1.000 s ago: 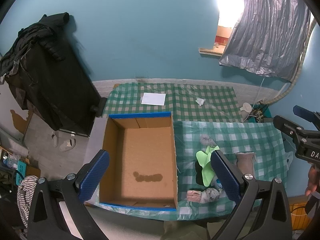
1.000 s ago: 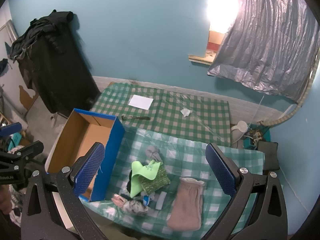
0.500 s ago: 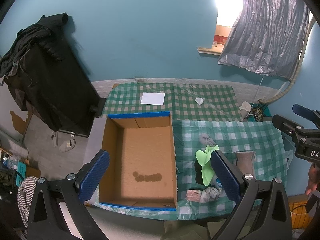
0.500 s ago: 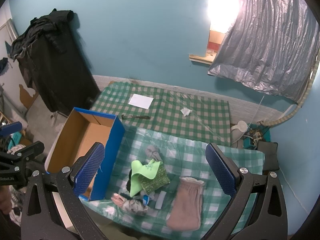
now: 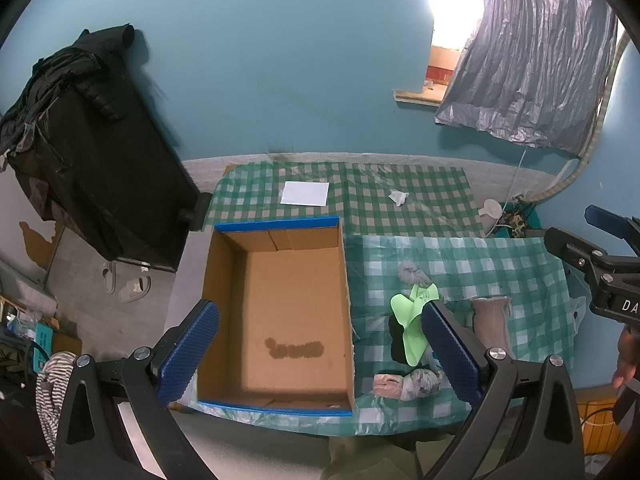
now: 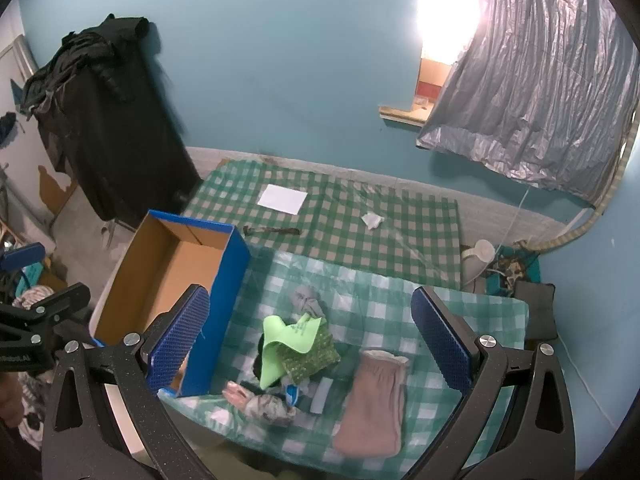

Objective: Organize soft objects

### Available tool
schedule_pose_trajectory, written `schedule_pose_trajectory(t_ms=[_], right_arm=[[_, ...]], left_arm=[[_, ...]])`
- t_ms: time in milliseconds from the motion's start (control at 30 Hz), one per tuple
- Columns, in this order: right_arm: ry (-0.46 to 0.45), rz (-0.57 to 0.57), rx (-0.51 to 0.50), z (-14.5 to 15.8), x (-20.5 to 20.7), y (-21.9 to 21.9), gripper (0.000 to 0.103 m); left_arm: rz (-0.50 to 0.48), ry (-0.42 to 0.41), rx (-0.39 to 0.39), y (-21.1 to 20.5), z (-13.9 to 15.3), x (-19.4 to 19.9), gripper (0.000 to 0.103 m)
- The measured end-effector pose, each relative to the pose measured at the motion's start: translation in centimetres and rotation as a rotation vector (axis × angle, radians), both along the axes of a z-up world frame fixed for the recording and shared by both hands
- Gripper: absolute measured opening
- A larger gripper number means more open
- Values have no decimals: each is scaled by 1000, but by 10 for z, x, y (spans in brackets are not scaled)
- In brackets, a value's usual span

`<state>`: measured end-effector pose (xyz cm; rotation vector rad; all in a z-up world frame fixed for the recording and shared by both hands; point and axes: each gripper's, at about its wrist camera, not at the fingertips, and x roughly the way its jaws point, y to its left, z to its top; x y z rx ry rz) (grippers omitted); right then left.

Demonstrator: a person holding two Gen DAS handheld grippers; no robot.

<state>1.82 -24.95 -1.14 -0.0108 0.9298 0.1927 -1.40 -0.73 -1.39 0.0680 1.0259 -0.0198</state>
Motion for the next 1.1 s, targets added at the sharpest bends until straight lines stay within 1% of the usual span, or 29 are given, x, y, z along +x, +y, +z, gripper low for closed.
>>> schedule_pose_trajectory(t_ms=[333,400,500,633,700,833,900,1000,1100], right_arm=[[4,1,-1,-4,-8,1,100],[5,1,0,-4,-7,1,100],[10,-1,1,-9,-17,0,100],[24,-9,11,-13,-20,-5,100],[38,-16,15,-13,-13,-9,100],[75,-47,-2,-24,-14,-25,100],[97,-64,-9,-25,-5,-35,100],[138,-96,-17,-38,-3,-50,100],[189,-136,-24,-58,-3,-68,100]], left_arm=[[-13,8,3,-1,-5,-12,102],[-15,14,5,-3,-1,-6,102],[-16,16,6,-3,-2,-6,102],[-18,24,10,-6,-2,-5,102],[-22,27,24,-8,-4,-5,102],[-41,32,57,-13,-10,0,102],[-54,43,67,-16,-16,2,102],[-70,61,82,-19,-26,6,102],[-85,82,96,-22,-36,10,102]])
